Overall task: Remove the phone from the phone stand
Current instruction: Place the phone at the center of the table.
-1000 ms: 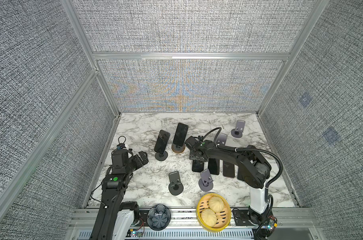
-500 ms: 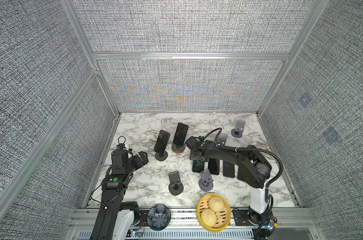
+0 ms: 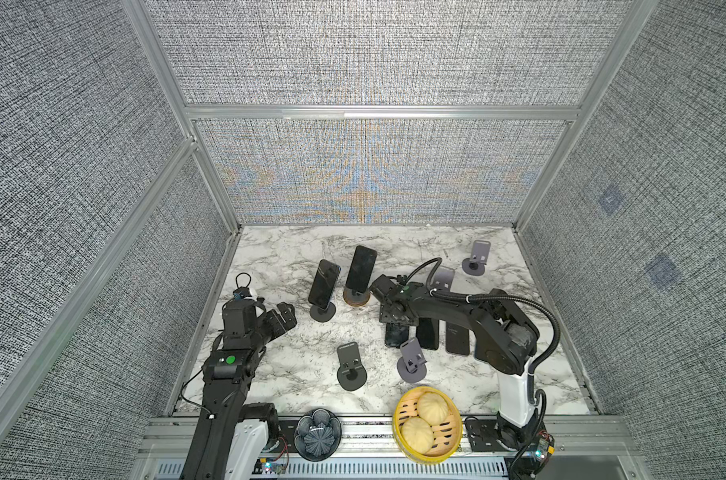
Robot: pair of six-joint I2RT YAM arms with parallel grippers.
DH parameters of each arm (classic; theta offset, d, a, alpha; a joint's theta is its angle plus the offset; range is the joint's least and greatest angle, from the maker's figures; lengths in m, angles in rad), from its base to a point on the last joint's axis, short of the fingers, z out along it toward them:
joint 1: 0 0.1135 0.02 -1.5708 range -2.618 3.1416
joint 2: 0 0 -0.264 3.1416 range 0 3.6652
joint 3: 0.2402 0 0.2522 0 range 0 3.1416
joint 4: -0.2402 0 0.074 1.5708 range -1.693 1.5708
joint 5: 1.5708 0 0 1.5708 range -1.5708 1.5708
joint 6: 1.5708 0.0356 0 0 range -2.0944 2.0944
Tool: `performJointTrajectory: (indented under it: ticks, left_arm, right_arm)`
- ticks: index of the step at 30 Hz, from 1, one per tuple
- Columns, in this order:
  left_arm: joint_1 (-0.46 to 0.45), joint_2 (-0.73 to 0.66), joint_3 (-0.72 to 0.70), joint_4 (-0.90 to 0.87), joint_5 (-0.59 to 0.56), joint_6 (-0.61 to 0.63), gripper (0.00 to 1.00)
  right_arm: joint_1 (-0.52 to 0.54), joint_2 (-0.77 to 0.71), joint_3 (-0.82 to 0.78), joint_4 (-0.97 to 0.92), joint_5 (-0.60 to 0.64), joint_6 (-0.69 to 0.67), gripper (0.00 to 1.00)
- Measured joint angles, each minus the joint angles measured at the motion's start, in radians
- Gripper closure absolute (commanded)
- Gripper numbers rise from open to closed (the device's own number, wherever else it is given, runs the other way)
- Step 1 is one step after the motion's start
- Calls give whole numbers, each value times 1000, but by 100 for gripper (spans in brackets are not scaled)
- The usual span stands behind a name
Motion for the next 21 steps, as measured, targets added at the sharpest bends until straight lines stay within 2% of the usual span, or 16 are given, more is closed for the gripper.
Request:
performJointTrajectory:
  ticks: [21]
  left_arm:
    - [0,0,0,0,-1,0,1]
  right_arm:
    - [-1,2,1,5,0,-4,22]
